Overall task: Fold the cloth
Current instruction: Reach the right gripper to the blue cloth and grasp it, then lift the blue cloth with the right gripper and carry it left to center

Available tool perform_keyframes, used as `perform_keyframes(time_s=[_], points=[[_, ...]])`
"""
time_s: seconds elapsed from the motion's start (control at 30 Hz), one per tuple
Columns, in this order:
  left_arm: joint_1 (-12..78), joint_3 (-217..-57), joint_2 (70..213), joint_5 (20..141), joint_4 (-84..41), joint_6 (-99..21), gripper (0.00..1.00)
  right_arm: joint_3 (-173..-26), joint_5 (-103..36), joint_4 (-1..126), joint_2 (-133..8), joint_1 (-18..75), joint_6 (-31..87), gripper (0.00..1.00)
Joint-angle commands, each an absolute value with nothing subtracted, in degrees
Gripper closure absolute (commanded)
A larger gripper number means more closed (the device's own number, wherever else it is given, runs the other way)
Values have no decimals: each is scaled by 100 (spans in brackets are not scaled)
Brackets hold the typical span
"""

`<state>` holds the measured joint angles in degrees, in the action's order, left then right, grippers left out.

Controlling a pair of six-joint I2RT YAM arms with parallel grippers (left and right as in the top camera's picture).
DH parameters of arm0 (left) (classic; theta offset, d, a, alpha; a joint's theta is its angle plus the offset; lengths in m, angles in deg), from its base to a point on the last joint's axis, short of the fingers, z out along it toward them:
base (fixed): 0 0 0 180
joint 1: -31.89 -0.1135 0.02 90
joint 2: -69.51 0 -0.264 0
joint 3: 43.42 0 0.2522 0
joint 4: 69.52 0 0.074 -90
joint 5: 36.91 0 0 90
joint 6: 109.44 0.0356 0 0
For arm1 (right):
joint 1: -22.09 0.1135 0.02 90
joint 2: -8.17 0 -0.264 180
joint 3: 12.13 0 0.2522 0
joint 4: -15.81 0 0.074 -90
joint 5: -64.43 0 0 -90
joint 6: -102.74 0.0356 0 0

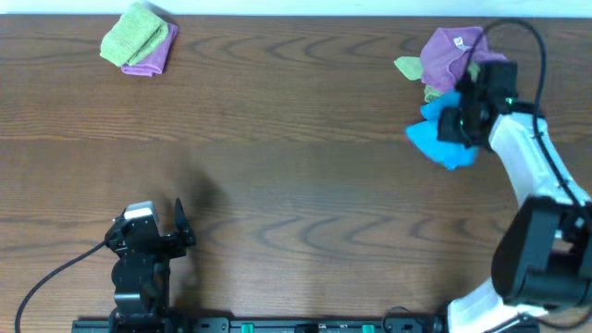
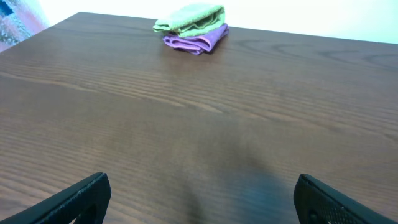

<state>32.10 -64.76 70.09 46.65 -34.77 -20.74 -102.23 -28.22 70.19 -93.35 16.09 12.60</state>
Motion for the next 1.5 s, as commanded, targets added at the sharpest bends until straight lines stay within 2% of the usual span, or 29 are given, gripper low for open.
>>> perform_keyframes(time_s=[0.0,0.13,0.27,0.43,0.57,0.7,0.8,0.83,0.87,0.9,1.2,1.4,1.47], points=[[3186,-6360,6981,4606,-3418,-2072,5,-11145,-3141,7373,-8511,2258,991,99],[3186,-6360,6981,4606,-3415,-2072,4,-12048,-3207,7696,-7890,3766,857,99],[3186,-6360,6981,4606,-3418,-2072,5,-12164,-2936,8123,-7818,5091,862,99],[3186,-6360,6981,4606,-3415,-2072,5,-12164,-2842,9480,-7663,5270,1183,99],[3186,-6360,6981,4606,-3418,-2074,5,-12168,-2903,10103,-7307,5287,1384,99],[3186,-6360,6981,4606,-3415,-2072,5,-12164,-3213,9751,-7110,5294,1546,99],[3186,-6360,6981,4606,-3418,-2074,5,-12153,-4129,8901,-7484,5366,1522,99],[3186,-6360,6981,4606,-3418,-2072,5,-12151,-4800,8540,-7700,5436,1277,83],[3186,-6360,6981,4606,-3415,-2072,5,-12153,-5460,8330,-7897,5506,881,30],[3186,-6360,6981,4606,-3418,-2072,5,-12153,-5967,8350,-8117,5574,361,1],[3186,-6360,6981,4606,-3415,-2074,5,-12107,-4044,9353,-9138,5268,108,1],[3186,-6360,6981,4606,-3415,-2074,5,-11928,-3954,8761,-10281,5119,110,2],[3186,-6360,6981,4606,-3418,-2072,4,-11928,-3948,8271,-10701,5108,112,29]])
